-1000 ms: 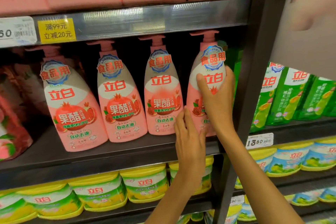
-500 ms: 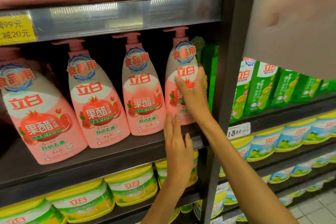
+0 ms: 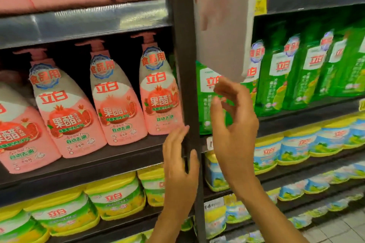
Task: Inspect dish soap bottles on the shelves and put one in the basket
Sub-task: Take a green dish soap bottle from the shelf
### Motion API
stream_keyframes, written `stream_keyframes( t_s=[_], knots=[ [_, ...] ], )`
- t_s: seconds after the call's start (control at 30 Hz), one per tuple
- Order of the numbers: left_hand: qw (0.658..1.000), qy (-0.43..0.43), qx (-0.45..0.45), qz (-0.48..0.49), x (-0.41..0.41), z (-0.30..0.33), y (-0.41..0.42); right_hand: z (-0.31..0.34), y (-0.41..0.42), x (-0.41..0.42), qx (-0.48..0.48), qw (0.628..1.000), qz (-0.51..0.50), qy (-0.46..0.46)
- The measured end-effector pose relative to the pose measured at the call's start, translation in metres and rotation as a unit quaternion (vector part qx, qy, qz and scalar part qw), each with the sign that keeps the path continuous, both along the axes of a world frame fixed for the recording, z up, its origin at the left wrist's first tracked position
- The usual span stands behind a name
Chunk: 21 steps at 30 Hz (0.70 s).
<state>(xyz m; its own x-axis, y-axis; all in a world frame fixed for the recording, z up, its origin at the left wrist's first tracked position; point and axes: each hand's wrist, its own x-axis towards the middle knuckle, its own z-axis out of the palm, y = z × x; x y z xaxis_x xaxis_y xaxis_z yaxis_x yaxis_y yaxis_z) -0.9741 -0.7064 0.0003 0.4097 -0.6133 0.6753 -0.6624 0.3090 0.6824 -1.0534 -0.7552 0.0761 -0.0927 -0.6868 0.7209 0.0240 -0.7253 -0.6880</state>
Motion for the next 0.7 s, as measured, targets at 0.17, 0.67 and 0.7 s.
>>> stream_keyframes(
  t_s=[0.17, 0.67, 0.7],
  knots=[
    [0.977, -0.032, -0.117, 0.175, -0.064, 0.002, -0.035, 0.020, -0.069, -0.063, 0.004, 0.999, 0.005, 0.044],
    [0.964, 0.206, 0.027, 0.166, -0.064, 0.031, -0.131, 0.058, -0.156, -0.031, -0.182, 0.887, -0.100, 0.412],
    [0.963, 0.203, 0.025, 0.172, -0.065, 0.029, -0.131, 0.058, -0.157, -0.030, -0.187, 0.886, -0.099, 0.412]
  ],
)
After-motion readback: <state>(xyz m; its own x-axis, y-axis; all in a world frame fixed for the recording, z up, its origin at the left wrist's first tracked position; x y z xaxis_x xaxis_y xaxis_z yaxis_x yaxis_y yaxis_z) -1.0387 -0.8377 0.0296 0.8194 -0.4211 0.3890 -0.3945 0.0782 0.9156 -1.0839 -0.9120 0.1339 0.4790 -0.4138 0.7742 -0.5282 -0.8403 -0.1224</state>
